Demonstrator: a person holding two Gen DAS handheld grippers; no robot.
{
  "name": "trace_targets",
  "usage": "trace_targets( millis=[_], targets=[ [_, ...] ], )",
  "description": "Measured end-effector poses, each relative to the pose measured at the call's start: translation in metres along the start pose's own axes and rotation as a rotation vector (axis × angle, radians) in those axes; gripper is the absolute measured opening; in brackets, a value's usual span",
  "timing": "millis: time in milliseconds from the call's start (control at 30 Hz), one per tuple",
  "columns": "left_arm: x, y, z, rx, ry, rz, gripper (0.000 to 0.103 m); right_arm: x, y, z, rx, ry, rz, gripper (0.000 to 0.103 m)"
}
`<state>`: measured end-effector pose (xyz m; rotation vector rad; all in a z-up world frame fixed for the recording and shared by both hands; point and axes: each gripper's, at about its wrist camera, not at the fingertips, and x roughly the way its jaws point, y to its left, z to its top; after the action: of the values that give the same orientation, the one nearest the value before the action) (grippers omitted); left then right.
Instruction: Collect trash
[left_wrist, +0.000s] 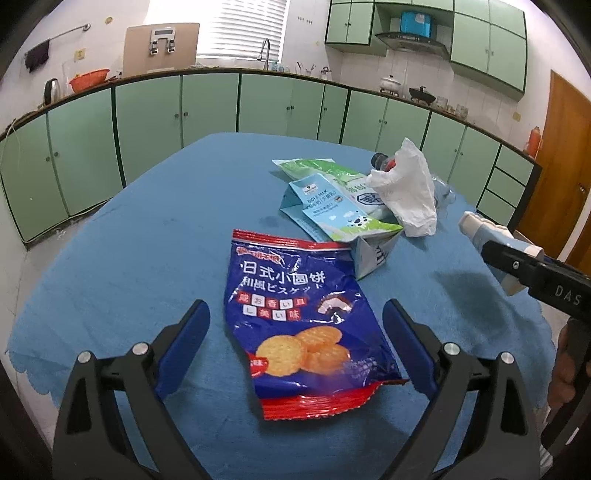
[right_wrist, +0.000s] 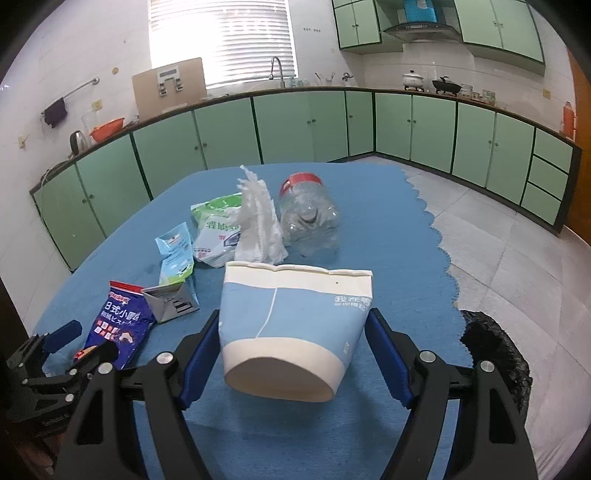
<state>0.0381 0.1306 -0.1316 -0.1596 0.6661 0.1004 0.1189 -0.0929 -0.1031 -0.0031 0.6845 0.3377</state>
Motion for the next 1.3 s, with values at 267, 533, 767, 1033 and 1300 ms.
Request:
trace_targets(
  millis=[267, 533, 767, 1033, 1300],
  targets=[
    [0.015, -0.008, -0.003, 0.025, 0.051, -0.002, 0.090, 0.003, 0.003, 0.000, -0.011, -0.001, -0.003, 0.076],
    [0.012, -0.011, -0.003, 0.032, 0.028, -0.047, 0.049, 0.005, 0.008, -0.003, -0.021, 0.007, 0.002, 0.076],
    [0.008, -0.017, 0.001, 0.057, 0.010, -0.080, 0.000, 0.003, 0.006, -0.003, -0.019, 0.002, 0.005, 0.076],
    [0.000, -0.007, 0.007, 0.041, -0.015, -0.094, 0.000, 0.000, 0.004, -0.002, -0.012, -0.008, 0.009, 0.076],
    [-0.002, 0.022, 0.032, -0.009, -0.069, 0.060, 0.070, 0.001, 0.005, -0.002, -0.014, -0.004, 0.011, 0.076]
  ],
)
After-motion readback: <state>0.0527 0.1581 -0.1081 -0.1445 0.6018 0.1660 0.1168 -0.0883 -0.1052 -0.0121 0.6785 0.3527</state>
